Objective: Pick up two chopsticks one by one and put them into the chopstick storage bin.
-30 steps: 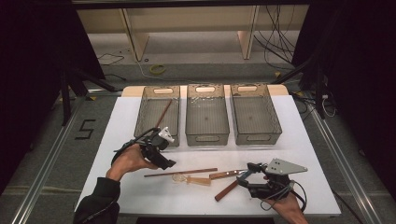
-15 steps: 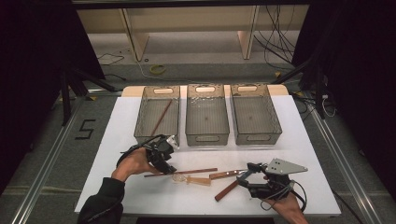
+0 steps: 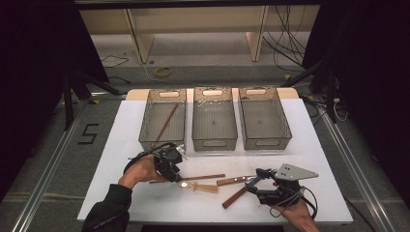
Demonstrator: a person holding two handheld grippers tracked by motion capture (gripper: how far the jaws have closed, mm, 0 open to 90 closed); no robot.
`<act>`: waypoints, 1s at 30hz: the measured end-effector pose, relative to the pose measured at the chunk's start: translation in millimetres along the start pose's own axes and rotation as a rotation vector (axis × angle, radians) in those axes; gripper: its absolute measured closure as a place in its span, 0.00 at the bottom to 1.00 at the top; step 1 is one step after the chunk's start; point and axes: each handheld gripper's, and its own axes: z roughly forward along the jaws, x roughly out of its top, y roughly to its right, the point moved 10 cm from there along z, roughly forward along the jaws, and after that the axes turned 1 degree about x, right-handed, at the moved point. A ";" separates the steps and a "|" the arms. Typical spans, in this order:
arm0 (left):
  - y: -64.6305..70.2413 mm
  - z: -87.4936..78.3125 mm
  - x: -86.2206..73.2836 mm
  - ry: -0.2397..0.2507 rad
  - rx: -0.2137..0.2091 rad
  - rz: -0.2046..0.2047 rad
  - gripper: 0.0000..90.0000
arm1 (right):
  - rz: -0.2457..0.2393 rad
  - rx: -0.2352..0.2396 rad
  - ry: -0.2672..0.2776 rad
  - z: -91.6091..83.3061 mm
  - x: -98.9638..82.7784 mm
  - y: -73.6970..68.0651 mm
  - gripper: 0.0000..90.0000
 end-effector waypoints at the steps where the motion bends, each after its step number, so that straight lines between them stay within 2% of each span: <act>1: 0.4 0.8 -0.2 -0.005 0.001 0.003 0.68 | 0.000 0.000 0.000 0.0 0.0 0.0 0.37; 6: 1.5 2.4 -0.1 -0.025 0.010 0.037 0.71 | 0.003 0.000 0.001 0.1 0.2 0.4 0.37; 11: 0.8 3.8 1.8 -0.037 0.040 0.052 0.77 | -0.001 -0.001 -0.002 0.4 -0.2 0.7 0.37; 12: 1.2 4.3 2.6 -0.037 0.046 0.040 0.79 | -0.001 -0.002 -0.003 0.4 -0.2 0.8 0.37; 14: 0.7 3.9 2.5 -0.050 0.050 0.045 0.82 | -0.001 -0.002 -0.003 0.1 -0.1 0.8 0.37; 20: 2.0 3.9 2.7 -0.060 0.046 0.045 0.87 | -0.002 -0.003 -0.002 0.4 -0.1 0.5 0.37; 23: 2.4 4.3 3.1 -0.051 0.046 0.052 0.87 | -0.002 -0.003 -0.003 0.1 -0.1 0.8 0.37; 26: 3.2 4.7 2.9 -0.042 0.028 0.044 0.92 | -0.002 -0.004 -0.004 0.3 -0.2 0.7 0.37; 30: 3.4 4.5 2.9 -0.040 0.029 0.050 0.93 | -0.003 -0.003 -0.004 0.4 -0.1 0.2 0.37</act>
